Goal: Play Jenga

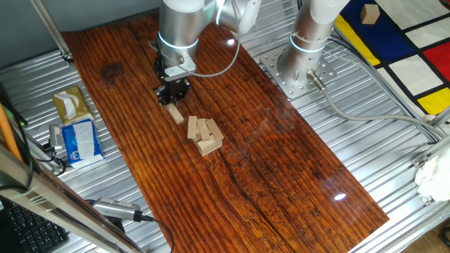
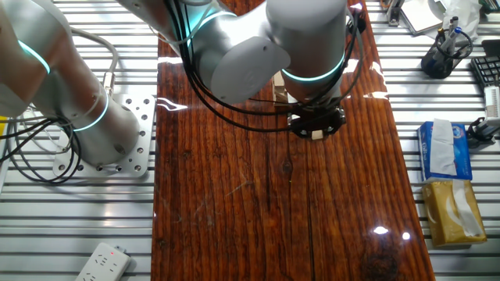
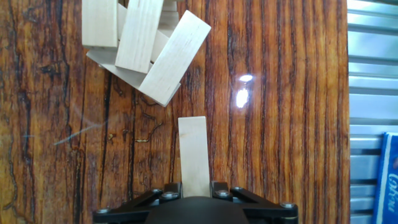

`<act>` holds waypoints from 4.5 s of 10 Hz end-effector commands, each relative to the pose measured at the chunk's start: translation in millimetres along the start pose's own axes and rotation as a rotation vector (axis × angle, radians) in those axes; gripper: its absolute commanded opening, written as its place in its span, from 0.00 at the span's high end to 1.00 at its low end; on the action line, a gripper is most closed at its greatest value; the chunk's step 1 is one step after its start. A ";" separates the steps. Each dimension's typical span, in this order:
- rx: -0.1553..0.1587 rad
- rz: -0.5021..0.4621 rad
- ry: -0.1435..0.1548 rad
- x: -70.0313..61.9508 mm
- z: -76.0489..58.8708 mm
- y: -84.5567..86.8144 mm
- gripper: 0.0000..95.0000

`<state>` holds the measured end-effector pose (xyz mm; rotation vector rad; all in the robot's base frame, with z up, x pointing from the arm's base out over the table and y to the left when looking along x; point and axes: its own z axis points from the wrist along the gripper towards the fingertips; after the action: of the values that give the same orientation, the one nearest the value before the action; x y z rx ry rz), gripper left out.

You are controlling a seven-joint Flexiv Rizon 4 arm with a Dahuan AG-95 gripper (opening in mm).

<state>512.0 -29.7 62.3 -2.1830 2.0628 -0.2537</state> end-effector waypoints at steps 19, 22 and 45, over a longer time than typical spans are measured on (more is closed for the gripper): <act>0.012 0.011 0.020 1.3 4.1 0.0 1.00; 0.011 0.008 0.022 1.3 4.3 0.0 1.00; 0.009 0.020 0.023 1.5 3.4 0.0 1.00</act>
<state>512.9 -31.1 58.5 -2.1645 2.0895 -0.2873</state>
